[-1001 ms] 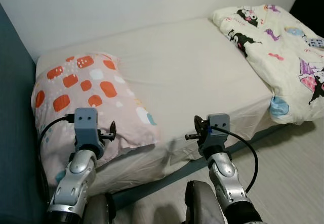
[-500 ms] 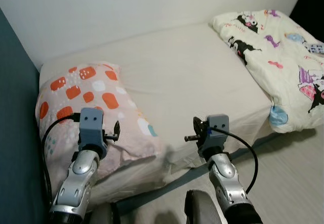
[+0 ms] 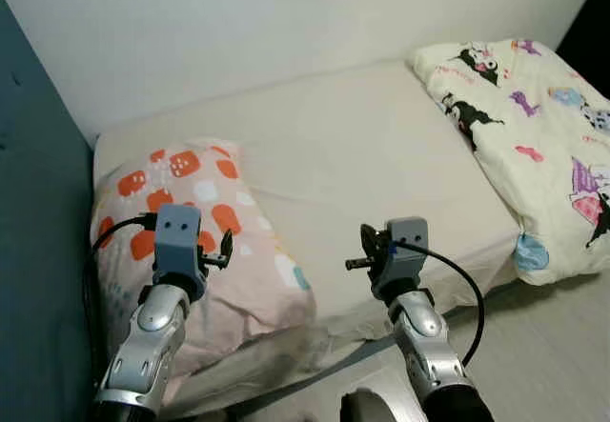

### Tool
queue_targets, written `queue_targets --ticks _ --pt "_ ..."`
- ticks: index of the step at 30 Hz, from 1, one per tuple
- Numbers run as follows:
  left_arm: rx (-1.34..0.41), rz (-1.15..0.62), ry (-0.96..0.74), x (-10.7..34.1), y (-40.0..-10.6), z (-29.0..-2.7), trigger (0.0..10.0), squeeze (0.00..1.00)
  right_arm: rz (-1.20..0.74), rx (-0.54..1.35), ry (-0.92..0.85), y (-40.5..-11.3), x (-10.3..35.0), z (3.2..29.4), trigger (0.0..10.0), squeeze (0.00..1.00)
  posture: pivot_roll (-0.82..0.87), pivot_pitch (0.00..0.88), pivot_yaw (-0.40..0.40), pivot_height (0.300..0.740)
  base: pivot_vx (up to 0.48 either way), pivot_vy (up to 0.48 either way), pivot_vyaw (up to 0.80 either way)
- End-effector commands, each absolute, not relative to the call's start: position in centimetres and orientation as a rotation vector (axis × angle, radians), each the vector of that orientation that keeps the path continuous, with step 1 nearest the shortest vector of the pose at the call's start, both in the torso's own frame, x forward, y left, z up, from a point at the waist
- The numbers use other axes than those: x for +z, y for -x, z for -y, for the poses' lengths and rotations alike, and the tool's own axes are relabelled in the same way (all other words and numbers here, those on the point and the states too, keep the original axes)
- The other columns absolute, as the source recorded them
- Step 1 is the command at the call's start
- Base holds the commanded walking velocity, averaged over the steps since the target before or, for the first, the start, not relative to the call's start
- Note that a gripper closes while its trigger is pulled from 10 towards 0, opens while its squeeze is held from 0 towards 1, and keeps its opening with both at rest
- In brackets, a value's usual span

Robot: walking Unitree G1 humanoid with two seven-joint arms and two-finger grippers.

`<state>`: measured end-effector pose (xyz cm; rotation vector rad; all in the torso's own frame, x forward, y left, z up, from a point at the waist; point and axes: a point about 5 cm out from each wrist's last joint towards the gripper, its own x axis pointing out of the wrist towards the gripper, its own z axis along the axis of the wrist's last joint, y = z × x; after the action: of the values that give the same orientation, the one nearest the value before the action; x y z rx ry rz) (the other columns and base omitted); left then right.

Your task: Clean up the room

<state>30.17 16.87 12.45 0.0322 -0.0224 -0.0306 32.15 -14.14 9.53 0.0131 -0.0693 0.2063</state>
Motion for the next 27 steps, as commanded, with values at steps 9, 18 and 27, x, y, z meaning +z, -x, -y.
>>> queue_targets --ticks 9,18,27 --pt "-0.021 -0.004 0.03 10.5 -28.9 -18.0 10.0 0.0 -0.004 0.303 -0.041 -31.6 8.3 12.7 10.0 0.0 0.03 0.118 -0.042 0.713 0.0 0.0 0.0" --pt "-0.044 -0.039 -0.011 8.9 -28.1 -17.9 10.0 0.0 -0.074 0.364 -0.035 -31.3 7.0 11.9 10.0 0.0 0.03 0.091 -0.056 0.726 0.0 0.0 0.0" --pt "-0.082 -0.111 -0.012 6.3 -26.9 -17.8 10.0 0.0 -0.207 0.379 0.011 -30.1 4.0 11.8 10.0 0.0 0.04 0.071 -0.06 0.726 0.0 0.0 0.0"
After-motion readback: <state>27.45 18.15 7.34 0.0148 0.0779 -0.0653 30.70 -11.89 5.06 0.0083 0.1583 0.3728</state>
